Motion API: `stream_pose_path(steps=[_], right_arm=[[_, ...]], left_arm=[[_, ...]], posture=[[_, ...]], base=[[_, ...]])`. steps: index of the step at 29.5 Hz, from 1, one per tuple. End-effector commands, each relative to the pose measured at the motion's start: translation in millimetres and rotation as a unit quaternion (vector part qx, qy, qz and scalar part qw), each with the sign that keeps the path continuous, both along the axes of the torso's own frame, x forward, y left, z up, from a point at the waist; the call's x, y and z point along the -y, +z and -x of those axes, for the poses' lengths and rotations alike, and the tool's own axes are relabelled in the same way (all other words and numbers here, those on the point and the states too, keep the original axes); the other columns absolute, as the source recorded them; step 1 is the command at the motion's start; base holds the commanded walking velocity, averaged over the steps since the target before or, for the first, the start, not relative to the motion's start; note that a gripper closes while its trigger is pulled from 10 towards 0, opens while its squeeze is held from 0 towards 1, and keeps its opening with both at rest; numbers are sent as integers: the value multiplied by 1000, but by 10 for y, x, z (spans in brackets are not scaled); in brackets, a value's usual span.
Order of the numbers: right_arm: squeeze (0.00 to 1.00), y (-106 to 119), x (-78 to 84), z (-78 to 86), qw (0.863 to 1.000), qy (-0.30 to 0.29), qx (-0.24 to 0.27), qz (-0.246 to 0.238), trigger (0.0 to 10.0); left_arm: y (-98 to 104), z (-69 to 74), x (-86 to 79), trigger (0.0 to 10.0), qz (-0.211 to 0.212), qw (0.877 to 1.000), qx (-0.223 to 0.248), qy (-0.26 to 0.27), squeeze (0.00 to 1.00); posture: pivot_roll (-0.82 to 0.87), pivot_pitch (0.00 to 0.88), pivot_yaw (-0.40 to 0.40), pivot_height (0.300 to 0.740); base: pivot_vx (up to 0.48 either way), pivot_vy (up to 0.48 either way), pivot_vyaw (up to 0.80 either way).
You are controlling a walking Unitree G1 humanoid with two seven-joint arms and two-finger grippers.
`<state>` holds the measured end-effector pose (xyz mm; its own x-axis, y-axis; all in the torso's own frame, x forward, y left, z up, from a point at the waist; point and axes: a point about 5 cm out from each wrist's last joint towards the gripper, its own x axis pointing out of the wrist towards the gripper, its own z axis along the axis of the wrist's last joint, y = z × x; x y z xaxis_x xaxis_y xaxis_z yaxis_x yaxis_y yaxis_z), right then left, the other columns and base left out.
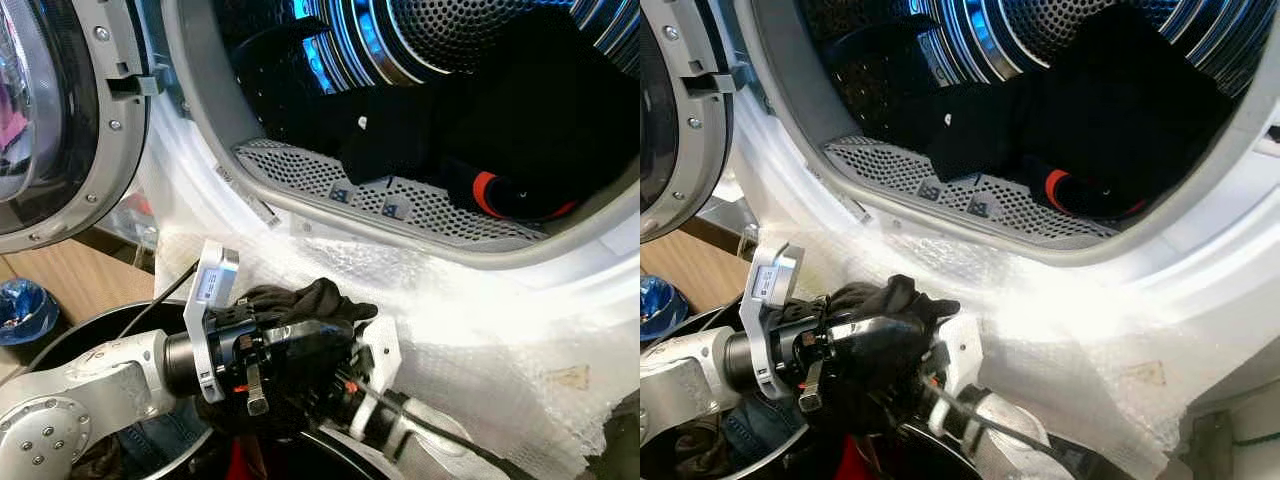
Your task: Clothes washing
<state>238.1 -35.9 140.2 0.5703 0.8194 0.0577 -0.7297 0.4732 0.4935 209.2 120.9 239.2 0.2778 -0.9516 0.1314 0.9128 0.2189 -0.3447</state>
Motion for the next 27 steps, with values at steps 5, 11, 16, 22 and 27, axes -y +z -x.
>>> stream_pose_path(steps=[5, 11, 16, 22, 27], right_arm=[[0, 94, -46, 77, 996, 48, -18, -73, 10000], [0, 137, -48, 180, 989, 94, -13, -111, 10000], [0, 142, -69, 215, 987, 112, -1, -113, 10000], [0, 132, -162, 203, 992, 96, 49, -59, 3843], [0, 70, -205, 206, 992, 98, 75, -6, 0]], left_arm=[[95, 81, 27, 0, 11, 1000, 20, -19, 0], [90, 77, 38, 0, 11, 1000, 16, -21, 0], [102, 70, 67, 0, 15, 999, 13, -26, 0], [107, 52, 84, 0, 17, 999, 9, -27, 0], [106, 22, 93, 0, 16, 1000, 7, -21, 0]], posture=[[86, 42, -19, 740], [83, 31, -11, 740], [82, 21, -4, 740], [80, 23, 3, 740], [75, 33, 6, 740]], base=[[0, 0, 0], [0, 0, 0], [0, 0, 0], [0, 0, 0], [0, 0, 0]])
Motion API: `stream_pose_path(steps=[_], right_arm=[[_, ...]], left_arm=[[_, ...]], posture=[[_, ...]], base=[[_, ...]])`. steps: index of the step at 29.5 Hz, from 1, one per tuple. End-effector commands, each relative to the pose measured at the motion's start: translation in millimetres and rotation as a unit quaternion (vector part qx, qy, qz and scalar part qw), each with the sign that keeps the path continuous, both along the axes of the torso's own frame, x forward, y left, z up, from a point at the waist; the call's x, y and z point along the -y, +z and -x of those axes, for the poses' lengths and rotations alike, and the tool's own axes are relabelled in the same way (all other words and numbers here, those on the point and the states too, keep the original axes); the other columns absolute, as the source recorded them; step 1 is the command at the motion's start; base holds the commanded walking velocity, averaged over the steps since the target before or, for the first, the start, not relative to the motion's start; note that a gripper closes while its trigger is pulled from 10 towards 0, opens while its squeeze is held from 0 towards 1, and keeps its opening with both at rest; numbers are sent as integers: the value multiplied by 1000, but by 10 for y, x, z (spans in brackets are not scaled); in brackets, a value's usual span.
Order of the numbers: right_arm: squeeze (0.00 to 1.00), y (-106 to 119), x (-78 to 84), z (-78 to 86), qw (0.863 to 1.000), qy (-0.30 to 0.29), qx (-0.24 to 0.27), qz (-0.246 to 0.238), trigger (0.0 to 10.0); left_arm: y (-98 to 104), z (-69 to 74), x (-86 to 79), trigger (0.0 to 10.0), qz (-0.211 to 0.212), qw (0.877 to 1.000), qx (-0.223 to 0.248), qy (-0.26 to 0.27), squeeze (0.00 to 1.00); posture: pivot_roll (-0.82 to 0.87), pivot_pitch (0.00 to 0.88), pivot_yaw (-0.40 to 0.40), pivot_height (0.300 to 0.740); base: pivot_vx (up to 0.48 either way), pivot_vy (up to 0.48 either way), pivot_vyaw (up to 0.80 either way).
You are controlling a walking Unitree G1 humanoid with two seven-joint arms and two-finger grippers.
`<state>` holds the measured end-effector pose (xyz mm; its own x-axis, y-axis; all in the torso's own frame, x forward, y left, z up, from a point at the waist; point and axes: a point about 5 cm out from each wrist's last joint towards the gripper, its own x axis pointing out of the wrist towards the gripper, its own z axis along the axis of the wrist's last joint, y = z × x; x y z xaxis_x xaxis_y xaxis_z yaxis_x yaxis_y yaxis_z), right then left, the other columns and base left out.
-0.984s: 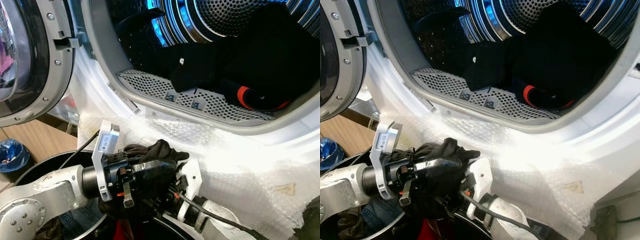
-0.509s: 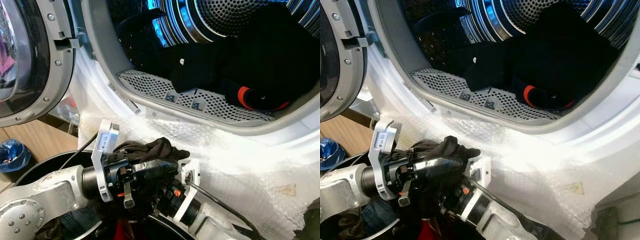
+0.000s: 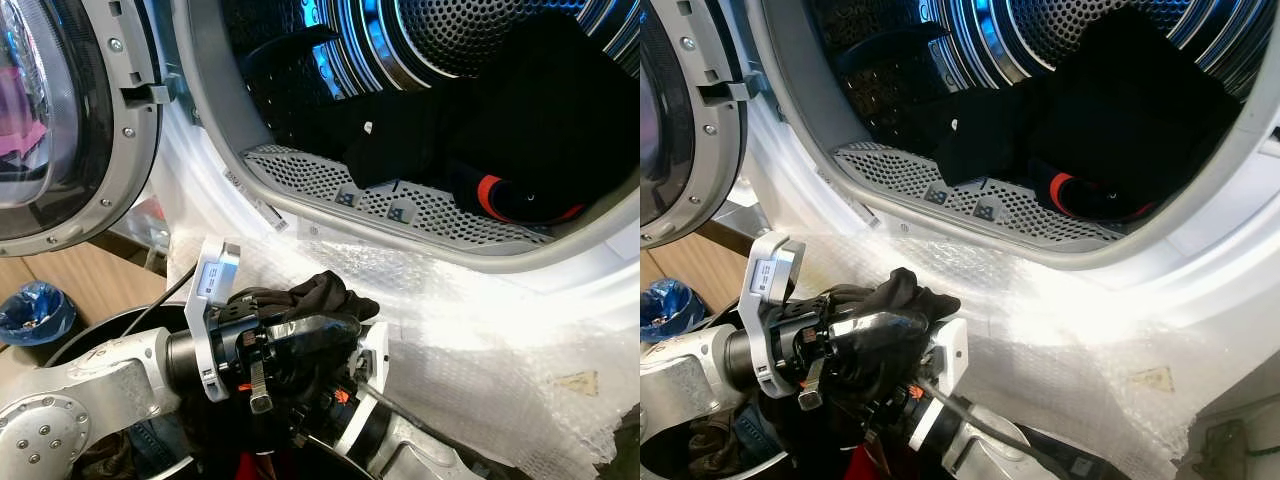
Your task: Clothes washing
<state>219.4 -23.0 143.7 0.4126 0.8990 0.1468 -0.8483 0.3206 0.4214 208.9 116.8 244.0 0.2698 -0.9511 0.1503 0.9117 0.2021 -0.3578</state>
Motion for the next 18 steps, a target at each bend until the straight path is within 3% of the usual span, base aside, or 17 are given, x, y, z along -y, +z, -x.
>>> stream_pose_path(steps=[1, 10, 11, 18], right_arm=[[0, 21, -81, 25, 1000, 15, 22, 16, 0], [0, 45, -94, 73, 998, 45, 19, -30, 0], [0, 58, -94, 63, 998, 44, 17, -40, 0], [0, 125, -105, 42, 995, 53, 14, -86, 0]], left_arm=[[56, 16, 57, 0, 5, 1000, 12, -15, 0], [54, -5, 81, 0, 4, 1000, 13, -4, 0], [52, -10, 79, 627, 2, 1000, 14, 1, 0], [56, -13, 87, 1765, 4, 1000, 14, 7, 0]], posture=[[73, 36, 7, 740], [80, 47, 5, 740], [82, 48, 4, 740], [87, 49, 4, 740]], base=[[0, 0, 0], [0, 0, 0], [0, 0, 0], [0, 0, 0]])
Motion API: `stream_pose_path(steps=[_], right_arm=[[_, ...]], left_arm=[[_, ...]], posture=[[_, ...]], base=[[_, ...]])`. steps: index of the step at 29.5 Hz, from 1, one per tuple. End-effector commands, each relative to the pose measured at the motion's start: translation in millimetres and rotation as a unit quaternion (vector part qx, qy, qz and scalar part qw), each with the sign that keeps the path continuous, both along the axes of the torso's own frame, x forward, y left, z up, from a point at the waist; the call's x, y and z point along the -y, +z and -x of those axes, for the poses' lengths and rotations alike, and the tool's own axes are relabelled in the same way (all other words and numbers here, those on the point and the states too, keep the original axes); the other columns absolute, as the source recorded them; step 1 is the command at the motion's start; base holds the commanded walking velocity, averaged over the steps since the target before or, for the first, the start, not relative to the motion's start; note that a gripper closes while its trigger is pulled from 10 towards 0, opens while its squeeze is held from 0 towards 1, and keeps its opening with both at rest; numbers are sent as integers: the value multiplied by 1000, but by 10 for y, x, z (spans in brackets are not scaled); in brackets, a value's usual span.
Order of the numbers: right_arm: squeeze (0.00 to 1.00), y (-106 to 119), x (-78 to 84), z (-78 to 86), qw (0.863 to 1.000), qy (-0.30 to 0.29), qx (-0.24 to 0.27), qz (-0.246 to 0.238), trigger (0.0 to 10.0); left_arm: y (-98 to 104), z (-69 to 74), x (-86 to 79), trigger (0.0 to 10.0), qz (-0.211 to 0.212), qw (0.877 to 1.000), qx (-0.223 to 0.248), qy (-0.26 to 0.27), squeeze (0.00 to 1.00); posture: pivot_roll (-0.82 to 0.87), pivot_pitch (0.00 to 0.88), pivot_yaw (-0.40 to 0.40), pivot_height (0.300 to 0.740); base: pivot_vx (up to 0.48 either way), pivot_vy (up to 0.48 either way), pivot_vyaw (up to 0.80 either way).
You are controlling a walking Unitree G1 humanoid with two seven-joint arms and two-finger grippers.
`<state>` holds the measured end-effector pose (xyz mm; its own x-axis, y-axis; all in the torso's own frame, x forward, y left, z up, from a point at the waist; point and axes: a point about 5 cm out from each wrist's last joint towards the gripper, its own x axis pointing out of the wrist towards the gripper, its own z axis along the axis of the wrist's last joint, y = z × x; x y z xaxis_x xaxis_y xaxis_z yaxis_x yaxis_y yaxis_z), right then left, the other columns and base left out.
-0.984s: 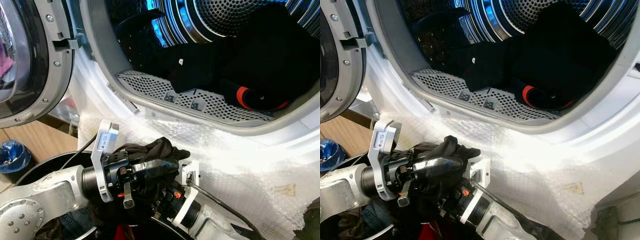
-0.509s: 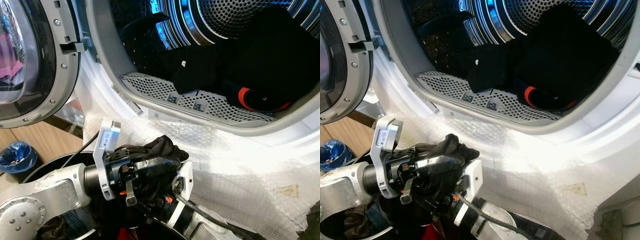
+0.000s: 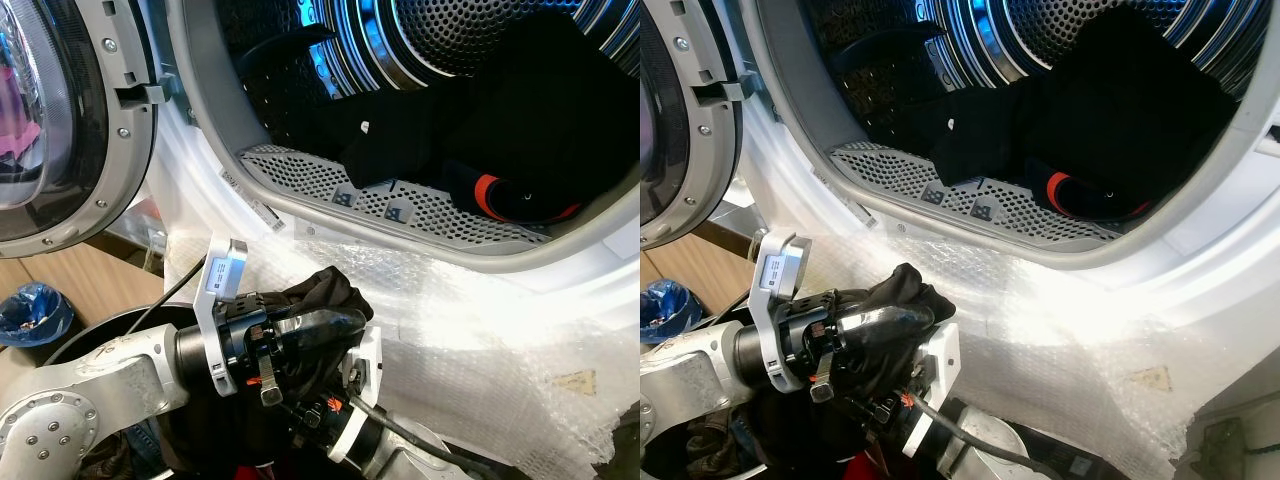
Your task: Clothes washing
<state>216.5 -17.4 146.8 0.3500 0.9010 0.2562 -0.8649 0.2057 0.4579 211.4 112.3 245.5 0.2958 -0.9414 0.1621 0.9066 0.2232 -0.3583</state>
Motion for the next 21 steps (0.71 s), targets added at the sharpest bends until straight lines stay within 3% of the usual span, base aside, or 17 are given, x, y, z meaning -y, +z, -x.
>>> stream_pose_path(steps=[1, 4, 5, 6, 10, 11, 12, 13, 21], right_arm=[[0, 114, -54, 20, 999, 23, 15, -38, 0], [0, 118, -62, 24, 998, 30, 15, -43, 0], [0, 117, -63, 23, 998, 31, 15, -44, 0], [0, 113, -69, 22, 998, 32, 13, -46, 0], [0, 81, -80, 18, 998, 33, 9, -47, 0], [0, 75, -80, 13, 998, 31, 7, -48, 0], [0, 70, -79, 8, 998, 30, 4, -50, 0], [0, 70, -78, -2, 998, 26, 2, -53, 0], [0, 44, -98, -40, 998, 24, -6, -61, 0]], left_arm=[[43, 14, 47, 2078, -1, 1000, 13, -7, 0], [52, 0, 51, 2627, 1, 1000, 16, 1, 0], [56, -5, 51, 3255, 3, 1000, 17, 3, 0], [75, -31, 51, 10000, 6, 1000, 22, 14, 0], [79, -51, 57, 10000, -1, 999, 32, 20, 0], [77, -45, 56, 10000, 0, 999, 31, 18, 333], [75, -40, 56, 10000, 0, 999, 29, 16, 333], [80, -30, 52, 10000, 3, 1000, 27, 13, 1000], [143, -19, 36, 10000, 22, 999, 30, 6, 1000]], posture=[[87, 49, 4, 740], [91, 48, 3, 740], [91, 48, 3, 740], [91, 48, 3, 740], [92, 49, 6, 740], [91, 50, 8, 740], [91, 50, 8, 740], [91, 51, 10, 740], [94, 52, 9, 740]], base=[[0, 0, 0], [0, 0, 0], [0, 0, 0], [0, 0, 0], [0, 0, 0], [0, 0, 0], [0, 0, 0], [0, 0, 0], [0, 0, 0]])
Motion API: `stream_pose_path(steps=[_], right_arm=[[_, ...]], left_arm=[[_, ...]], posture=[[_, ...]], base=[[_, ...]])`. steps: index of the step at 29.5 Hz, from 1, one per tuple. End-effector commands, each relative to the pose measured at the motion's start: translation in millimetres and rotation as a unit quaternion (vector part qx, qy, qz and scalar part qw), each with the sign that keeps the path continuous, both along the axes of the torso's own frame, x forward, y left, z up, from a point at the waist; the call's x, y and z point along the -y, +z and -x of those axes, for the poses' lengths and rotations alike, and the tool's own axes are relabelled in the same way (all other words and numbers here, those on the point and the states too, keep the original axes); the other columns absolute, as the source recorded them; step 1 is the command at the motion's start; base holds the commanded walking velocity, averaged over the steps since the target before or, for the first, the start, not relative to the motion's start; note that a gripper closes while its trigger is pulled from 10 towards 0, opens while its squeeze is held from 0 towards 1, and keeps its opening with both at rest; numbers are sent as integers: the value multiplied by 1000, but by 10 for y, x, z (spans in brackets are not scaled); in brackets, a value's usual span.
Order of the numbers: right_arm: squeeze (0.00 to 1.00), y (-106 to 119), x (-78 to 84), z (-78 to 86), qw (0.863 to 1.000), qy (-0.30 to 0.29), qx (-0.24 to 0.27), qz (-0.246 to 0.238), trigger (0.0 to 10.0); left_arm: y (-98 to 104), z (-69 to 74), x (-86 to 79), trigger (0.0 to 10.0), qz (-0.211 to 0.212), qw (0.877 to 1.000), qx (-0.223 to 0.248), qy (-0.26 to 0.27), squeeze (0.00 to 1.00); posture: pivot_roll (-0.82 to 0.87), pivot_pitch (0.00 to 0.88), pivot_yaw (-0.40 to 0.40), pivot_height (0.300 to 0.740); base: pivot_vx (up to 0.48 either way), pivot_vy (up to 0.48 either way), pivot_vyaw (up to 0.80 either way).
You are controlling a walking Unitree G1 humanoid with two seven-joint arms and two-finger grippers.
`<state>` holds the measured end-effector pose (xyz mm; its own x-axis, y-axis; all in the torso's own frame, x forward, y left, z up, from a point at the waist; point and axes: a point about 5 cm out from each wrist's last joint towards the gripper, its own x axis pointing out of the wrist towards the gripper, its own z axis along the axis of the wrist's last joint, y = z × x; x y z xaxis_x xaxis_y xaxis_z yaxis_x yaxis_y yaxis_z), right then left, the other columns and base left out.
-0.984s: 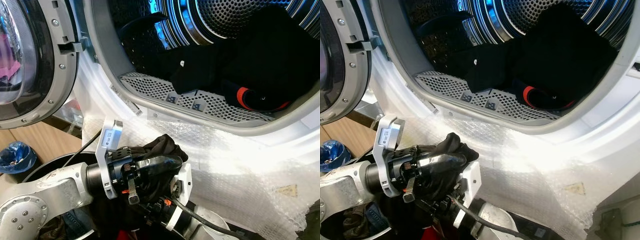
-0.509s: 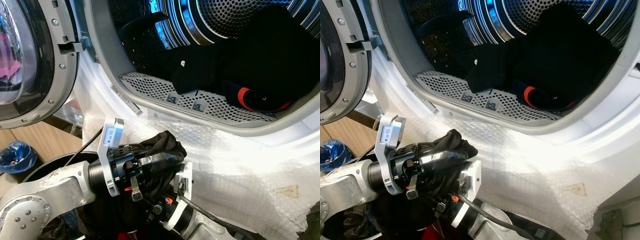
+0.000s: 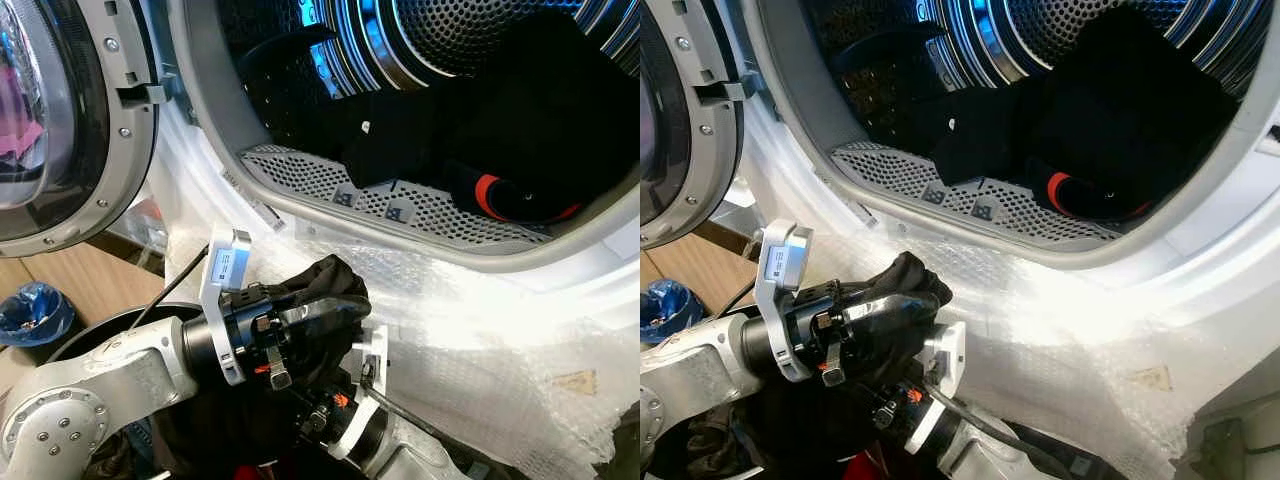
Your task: Clothes washing
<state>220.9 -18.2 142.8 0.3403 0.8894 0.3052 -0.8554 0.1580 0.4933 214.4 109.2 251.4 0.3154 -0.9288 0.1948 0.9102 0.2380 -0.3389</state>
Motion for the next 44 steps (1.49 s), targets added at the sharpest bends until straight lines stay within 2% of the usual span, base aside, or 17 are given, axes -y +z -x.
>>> stream_pose_path(steps=[1, 12, 19, 21, 24, 28, 30, 32, 33, 34, 36, 39, 40, 42, 43, 44], right_arm=[[0, 79, -113, 0, 999, 13, 7, -28, 0], [0, 56, -138, -64, 998, 6, -17, -62, 0], [0, -5, -126, -118, 997, -4, -36, -75, 0], [0, -40, -105, -139, 996, -9, -42, -77, 0], [0, -70, -92, -152, 996, -10, -47, -80, 0], [0, -71, -65, -175, 993, -14, -59, -100, 0], [0, -64, -48, -191, 991, -13, -65, -116, 0], [0, -63, -44, -191, 991, -10, -66, -120, 0], [0, -68, -40, -190, 990, -8, -67, -123, 0], [0, -73, -39, -188, 990, -6, -67, -123, 0], [0, -82, -36, -186, 990, -5, -69, -124, 0], [0, -93, -35, -185, 990, -3, -70, -124, 0], [0, -93, -35, -185, 990, -3, -70, -124, 0], [0, -98, -37, -185, 990, -1, -72, -125, 0], [0, -99, -40, -188, 989, 0, -72, -126, 0], [0, -99, -41, -190, 989, 0, -72, -126, 0]], left_arm=[[94, 19, -5, 10000, 10, 1000, 17, -9, 1000], [181, 104, -210, 10000, -3, 1000, 23, -3, 1000], [308, 163, -342, 10000, 20, 999, 25, 12, 1000], [383, 173, -432, 10000, 30, 999, 30, 29, 1000], [424, 178, -522, 10000, 21, 998, 35, 54, 1000], [451, 173, -646, 10000, 2, 995, 41, 96, 1000], [443, 145, -733, 10000, -24, 989, 44, 137, 1000], [425, 138, -769, 10000, -40, 986, 48, 152, 1000], [378, 141, -842, 10000, -68, 981, 47, 176, 886], [352, 147, -876, 10000, -81, 978, 45, 185, 0], [275, 149, -968, 10000, -116, 969, 30, 215, 0], [225, 156, -1033, 10000, -141, 963, 22, 231, 0], [225, 156, -1033, 10000, -141, 963, 22, 231, 0], [244, 232, -1003, 10000, -133, 971, 21, 197, 0], [241, 296, -991, 10000, -139, 975, 22, 172, 1000], [237, 312, -999, 10000, -143, 975, 25, 169, 1000]], posture=[[99, 55, 11, 740], [119, 61, 18, 740], [127, 63, 25, 740], [135, 65, 30, 740], [137, 65, 32, 740], [146, 67, 33, 740], [153, 67, 36, 740], [152, 65, 37, 740], [152, 65, 37, 740], [152, 65, 37, 740], [152, 65, 37, 740], [152, 65, 37, 740], [152, 65, 37, 740], [152, 65, 37, 740], [163, 66, 37, 740], [163, 66, 37, 740]], base=[[0, 0, 0], [0, 0, 0], [0, 0, 0], [0, 0, 0], [0, 0, 0], [0, 0, 0], [0, 0, 0], [0, 0, 0], [0, 0, 0], [0, 0, 0], [0, 0, 0], [0, 0, 0], [0, 0, 0], [0, 0, 0], [0, 0, 0], [0, 0, 0]])
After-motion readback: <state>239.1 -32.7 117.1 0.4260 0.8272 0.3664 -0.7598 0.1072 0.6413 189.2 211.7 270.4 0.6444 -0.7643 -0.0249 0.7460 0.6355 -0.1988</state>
